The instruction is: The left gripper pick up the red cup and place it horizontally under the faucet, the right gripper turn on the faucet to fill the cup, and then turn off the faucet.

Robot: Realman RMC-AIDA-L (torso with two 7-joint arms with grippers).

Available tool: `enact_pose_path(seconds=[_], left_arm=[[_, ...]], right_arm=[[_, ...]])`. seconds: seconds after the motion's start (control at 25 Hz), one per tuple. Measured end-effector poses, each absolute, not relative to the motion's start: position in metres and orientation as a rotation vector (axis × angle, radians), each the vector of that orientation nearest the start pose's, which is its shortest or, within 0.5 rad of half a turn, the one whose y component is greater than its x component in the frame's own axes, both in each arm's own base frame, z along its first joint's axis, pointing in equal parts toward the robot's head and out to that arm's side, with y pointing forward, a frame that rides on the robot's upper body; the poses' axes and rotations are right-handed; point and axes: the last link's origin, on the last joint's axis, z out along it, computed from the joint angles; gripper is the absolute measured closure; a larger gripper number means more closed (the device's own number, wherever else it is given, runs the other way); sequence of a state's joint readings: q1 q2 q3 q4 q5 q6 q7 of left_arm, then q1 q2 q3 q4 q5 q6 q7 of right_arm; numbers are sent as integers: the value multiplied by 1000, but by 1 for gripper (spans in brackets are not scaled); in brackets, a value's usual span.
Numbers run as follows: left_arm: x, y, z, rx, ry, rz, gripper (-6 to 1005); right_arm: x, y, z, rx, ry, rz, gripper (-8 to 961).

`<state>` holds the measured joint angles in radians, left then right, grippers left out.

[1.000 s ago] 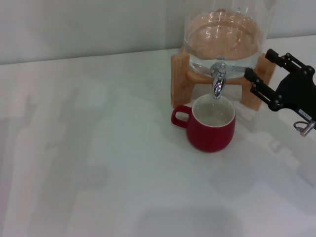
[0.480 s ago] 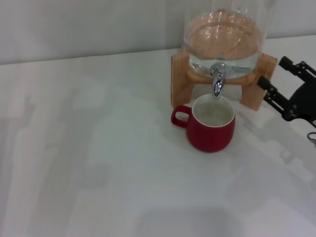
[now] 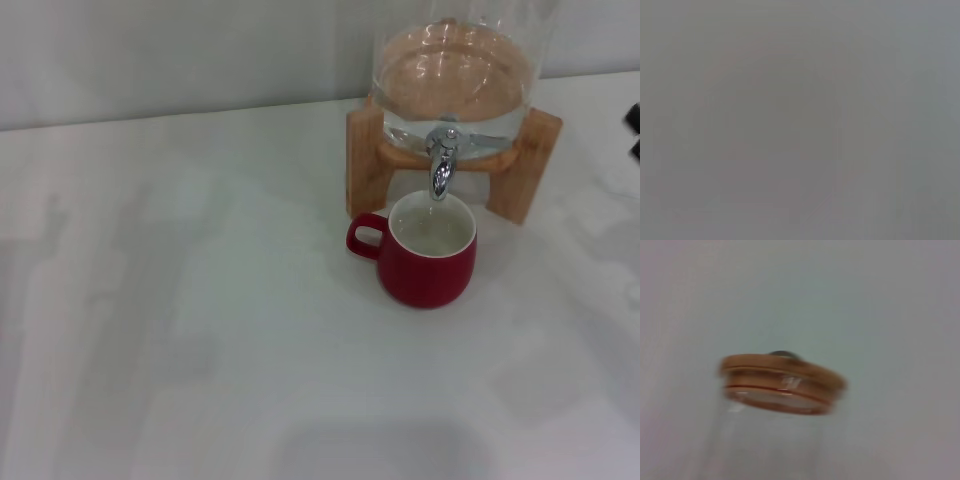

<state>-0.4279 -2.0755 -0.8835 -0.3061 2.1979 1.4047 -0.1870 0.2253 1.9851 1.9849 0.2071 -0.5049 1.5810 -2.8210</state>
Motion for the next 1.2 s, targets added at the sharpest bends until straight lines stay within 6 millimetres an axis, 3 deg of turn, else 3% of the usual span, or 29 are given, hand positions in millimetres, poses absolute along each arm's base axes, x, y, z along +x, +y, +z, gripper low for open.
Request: enact_pose_path(seconds=[0.24, 0.44, 1.2], left_arm=[[-283, 336, 16, -1366, -432, -1034, 112], [-288, 334, 16, -1364, -421, -985, 112], [-282, 339, 13, -1373, -394, -966, 112]], right_arm=[[367, 275, 87, -1472, 261, 764, 336], [380, 287, 91, -1418, 353, 698, 336], [385, 290, 94, -1391, 383, 677, 336]])
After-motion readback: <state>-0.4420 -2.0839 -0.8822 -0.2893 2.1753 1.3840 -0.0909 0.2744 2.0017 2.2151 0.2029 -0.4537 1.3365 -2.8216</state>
